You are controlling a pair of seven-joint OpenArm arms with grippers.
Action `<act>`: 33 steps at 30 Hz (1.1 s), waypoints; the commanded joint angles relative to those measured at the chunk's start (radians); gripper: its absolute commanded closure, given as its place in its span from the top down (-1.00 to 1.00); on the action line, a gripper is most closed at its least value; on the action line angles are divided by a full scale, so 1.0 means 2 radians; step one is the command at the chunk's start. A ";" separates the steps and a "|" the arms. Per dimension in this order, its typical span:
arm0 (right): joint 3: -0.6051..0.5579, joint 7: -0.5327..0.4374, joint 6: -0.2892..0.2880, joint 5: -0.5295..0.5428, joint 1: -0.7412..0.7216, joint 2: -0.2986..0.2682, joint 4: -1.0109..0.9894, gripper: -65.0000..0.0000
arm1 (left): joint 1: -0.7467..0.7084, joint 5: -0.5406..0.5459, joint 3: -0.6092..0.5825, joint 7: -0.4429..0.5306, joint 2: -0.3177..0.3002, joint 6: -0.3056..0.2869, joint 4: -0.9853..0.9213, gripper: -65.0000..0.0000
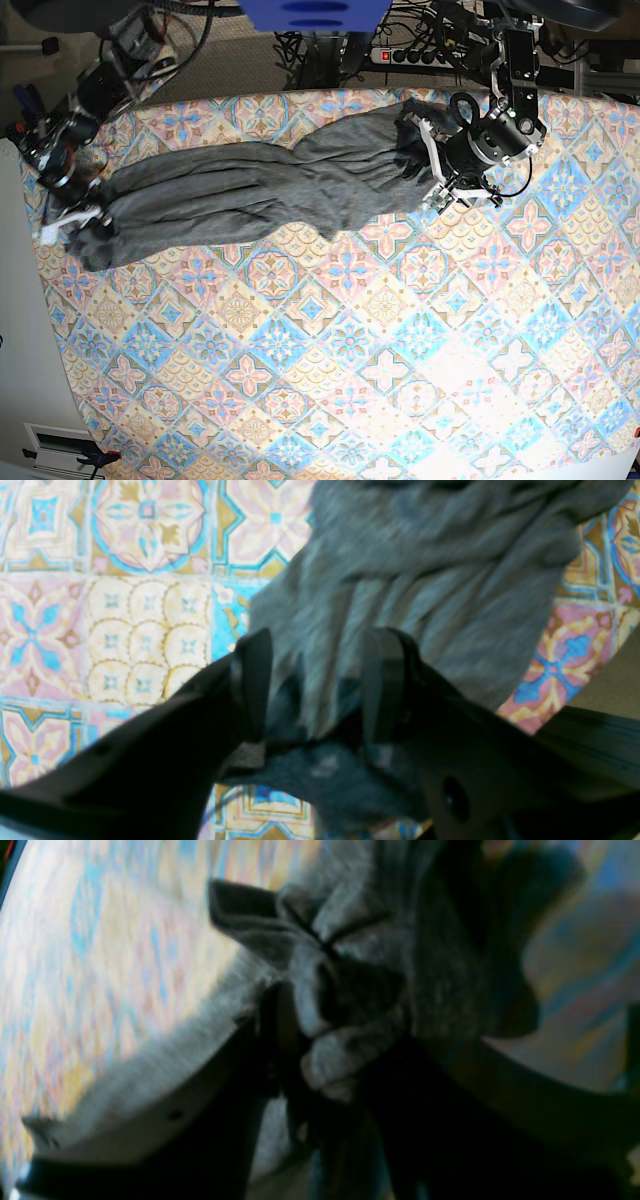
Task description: Layout the t-shirt on the table in an organized manner, then fold the t-shirt properly
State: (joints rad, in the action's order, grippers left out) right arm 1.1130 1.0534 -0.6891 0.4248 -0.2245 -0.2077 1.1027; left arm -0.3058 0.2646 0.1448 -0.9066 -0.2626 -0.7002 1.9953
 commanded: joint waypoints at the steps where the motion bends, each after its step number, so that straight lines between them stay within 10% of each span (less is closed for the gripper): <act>1: 0.000 -0.022 -0.004 0.017 -0.017 -0.018 0.009 -1.00 | 0.010 0.006 0.002 0.008 -0.001 0.001 0.007 -0.13; 23: -0.012 -0.067 -0.004 0.010 0.041 -0.019 0.130 -1.00 | 0.010 0.006 0.055 0.007 0.040 0.001 -0.002 -0.13; 33: -0.120 -0.142 -0.004 -0.129 0.068 0.040 0.269 -1.00 | 0.009 0.006 0.054 0.007 0.043 0.001 -0.002 -0.13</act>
State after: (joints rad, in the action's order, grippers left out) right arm 0.8742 0.8238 -0.6964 0.1272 -0.0586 -0.0994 1.6093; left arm -0.2939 0.2615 0.2508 -0.9096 -0.1741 -0.6964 1.9762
